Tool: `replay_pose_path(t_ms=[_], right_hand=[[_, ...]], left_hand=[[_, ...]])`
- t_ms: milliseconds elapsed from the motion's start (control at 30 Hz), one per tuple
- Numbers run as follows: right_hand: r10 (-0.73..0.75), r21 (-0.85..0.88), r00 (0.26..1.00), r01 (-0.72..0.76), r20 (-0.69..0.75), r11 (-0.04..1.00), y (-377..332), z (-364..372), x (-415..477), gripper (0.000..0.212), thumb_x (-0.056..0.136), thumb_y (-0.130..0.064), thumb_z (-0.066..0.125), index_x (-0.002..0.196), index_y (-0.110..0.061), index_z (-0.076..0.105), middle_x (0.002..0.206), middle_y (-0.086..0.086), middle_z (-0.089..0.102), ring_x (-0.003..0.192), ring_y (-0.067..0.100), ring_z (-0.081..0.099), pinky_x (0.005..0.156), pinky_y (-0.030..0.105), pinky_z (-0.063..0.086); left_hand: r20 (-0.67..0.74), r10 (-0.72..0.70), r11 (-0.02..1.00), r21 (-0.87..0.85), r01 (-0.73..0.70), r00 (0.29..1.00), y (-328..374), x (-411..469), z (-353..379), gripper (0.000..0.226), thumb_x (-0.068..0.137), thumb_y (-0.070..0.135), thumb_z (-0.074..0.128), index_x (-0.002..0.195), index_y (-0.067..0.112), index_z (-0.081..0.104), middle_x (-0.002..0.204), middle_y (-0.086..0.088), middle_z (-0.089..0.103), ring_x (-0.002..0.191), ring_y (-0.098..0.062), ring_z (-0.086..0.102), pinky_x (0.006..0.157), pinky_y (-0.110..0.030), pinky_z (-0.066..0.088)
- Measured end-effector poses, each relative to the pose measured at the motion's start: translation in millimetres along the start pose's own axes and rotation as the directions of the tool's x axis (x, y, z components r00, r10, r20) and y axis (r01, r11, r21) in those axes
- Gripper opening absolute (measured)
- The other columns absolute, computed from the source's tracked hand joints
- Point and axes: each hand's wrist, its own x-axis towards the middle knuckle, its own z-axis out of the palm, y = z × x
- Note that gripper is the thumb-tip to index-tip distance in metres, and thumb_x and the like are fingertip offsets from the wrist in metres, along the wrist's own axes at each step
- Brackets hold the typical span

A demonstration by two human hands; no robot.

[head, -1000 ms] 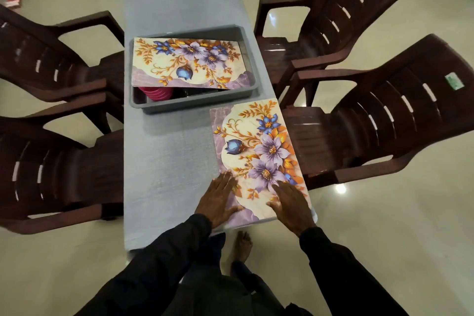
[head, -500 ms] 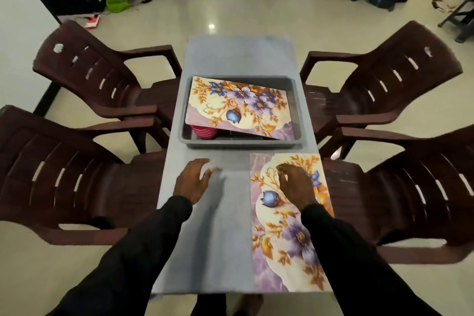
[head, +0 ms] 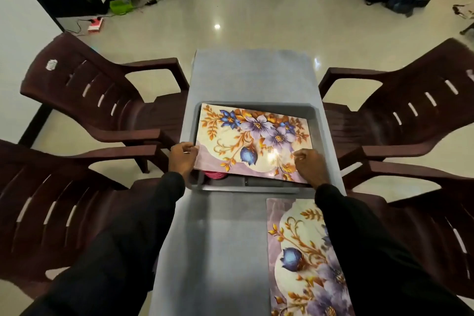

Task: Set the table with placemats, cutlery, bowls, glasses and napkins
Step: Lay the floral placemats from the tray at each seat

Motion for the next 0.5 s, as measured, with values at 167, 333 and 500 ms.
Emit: replay_pose_path(t_ms=[167, 333, 500], right_hand=[[-0.044, -0.152, 0.991, 0.063, 0.128, 0.986, -13, 22, 10, 0.041, 0.104, -0.030, 0.053, 0.142, -0.015, 0.056, 0.144, 0.011, 0.057, 0.128, 0.031, 0.054, 0.110, 0.039, 0.036], [-0.068, -0.061, 0.995, 0.072, 0.074, 0.996, -16, 39, 9, 0.036, 0.104, -0.028, 0.054, 0.135, -0.011, 0.061, 0.134, 0.008, 0.065, 0.121, 0.026, 0.061, 0.101, 0.028, 0.043], [-0.010, -0.051, 1.000, 0.008, -0.030, 0.999, -15, 35, 23, 0.035, 0.101, -0.027, 0.057, 0.132, -0.011, 0.060, 0.131, 0.009, 0.065, 0.119, 0.026, 0.061, 0.106, 0.037, 0.047]], left_hand=[[0.014, -0.100, 0.995, -0.009, 0.100, 0.995, 3, 52, 14, 0.039, 0.078, 0.021, 0.089, 0.106, 0.000, 0.072, 0.100, -0.011, 0.075, 0.094, -0.026, 0.072, 0.087, -0.043, 0.061], [-0.018, -0.131, 0.990, 0.058, 0.132, 0.991, 9, 68, 13, 0.029, 0.077, 0.010, 0.089, 0.098, 0.003, 0.070, 0.097, -0.008, 0.071, 0.091, -0.024, 0.069, 0.077, -0.035, 0.059], [-0.021, -0.168, 0.984, 0.052, 0.168, 0.986, 5, 72, -3, 0.022, 0.079, 0.005, 0.086, 0.094, 0.009, 0.069, 0.100, -0.008, 0.070, 0.093, -0.025, 0.069, 0.077, -0.036, 0.058]])
